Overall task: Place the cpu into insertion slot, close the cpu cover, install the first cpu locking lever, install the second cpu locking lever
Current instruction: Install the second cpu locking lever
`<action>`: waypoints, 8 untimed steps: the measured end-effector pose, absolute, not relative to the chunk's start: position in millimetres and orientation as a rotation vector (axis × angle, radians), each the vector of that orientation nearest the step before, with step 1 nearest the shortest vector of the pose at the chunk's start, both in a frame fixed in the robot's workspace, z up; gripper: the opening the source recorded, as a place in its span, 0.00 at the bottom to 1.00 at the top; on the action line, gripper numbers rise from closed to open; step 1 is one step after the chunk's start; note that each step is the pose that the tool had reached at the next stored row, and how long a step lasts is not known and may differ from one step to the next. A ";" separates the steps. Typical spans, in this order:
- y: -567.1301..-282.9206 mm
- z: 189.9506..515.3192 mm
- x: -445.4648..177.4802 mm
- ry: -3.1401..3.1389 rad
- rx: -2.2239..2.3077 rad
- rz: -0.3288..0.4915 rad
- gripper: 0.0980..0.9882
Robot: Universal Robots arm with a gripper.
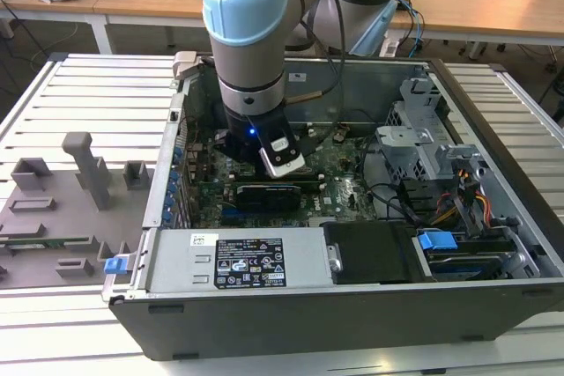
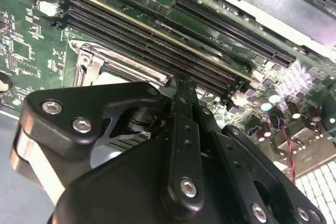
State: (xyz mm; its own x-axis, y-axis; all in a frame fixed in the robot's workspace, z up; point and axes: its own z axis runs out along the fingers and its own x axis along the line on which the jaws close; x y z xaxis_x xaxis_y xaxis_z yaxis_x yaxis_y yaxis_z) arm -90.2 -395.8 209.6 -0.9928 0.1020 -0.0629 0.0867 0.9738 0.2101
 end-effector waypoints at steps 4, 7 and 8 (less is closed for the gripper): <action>-395.8 204.2 -90.1 3.046 0.147 0.346 0.01; -395.9 199.5 -90.5 3.046 0.147 0.354 0.01; -395.9 198.8 -90.9 3.046 0.147 0.355 0.01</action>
